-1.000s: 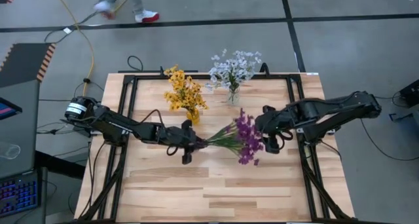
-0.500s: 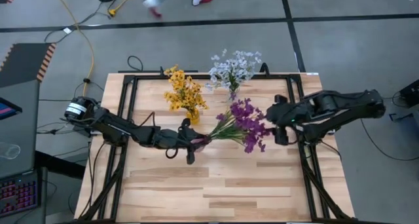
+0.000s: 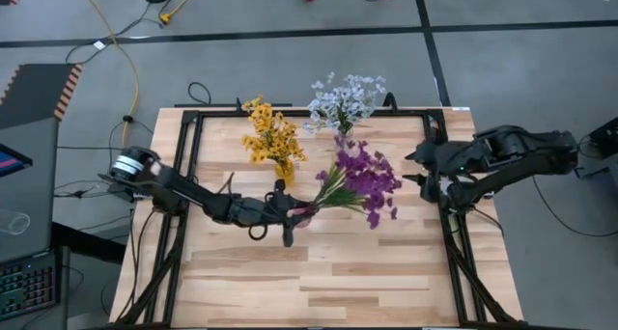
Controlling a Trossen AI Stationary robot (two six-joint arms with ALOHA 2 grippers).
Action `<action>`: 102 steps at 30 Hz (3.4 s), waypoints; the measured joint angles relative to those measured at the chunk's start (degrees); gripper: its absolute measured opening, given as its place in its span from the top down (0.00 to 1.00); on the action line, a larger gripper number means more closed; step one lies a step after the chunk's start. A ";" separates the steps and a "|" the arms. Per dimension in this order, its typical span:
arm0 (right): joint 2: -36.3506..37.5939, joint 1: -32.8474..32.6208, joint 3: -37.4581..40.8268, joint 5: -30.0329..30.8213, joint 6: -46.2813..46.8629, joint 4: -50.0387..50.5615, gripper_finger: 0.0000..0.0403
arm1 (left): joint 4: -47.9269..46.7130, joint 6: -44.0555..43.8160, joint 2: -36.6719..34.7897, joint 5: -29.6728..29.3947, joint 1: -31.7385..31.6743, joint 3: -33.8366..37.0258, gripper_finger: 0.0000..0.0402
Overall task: Sort flowers into vase by color
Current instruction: Move the violet vase to the center of the table
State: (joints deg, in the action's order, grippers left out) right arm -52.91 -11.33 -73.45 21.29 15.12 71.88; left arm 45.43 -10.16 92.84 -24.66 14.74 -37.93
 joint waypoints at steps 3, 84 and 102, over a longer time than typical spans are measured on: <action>1.28 -0.01 0.01 2.59 4.46 3.37 0.33 | 7.89 0.06 4.97 0.13 0.00 0.00 0.75; -24.71 -9.16 49.99 7.09 5.82 -102.04 0.33 | 11.68 17.47 26.42 10.40 -3.30 -15.23 0.68; -24.73 -9.16 50.01 7.09 8.89 -97.62 0.33 | 11.70 9.91 26.40 10.05 -3.61 -15.30 0.62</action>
State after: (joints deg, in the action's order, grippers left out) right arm -77.65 -20.49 -23.44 28.38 24.01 -25.74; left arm 57.13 -0.25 119.24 -14.61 11.14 -53.23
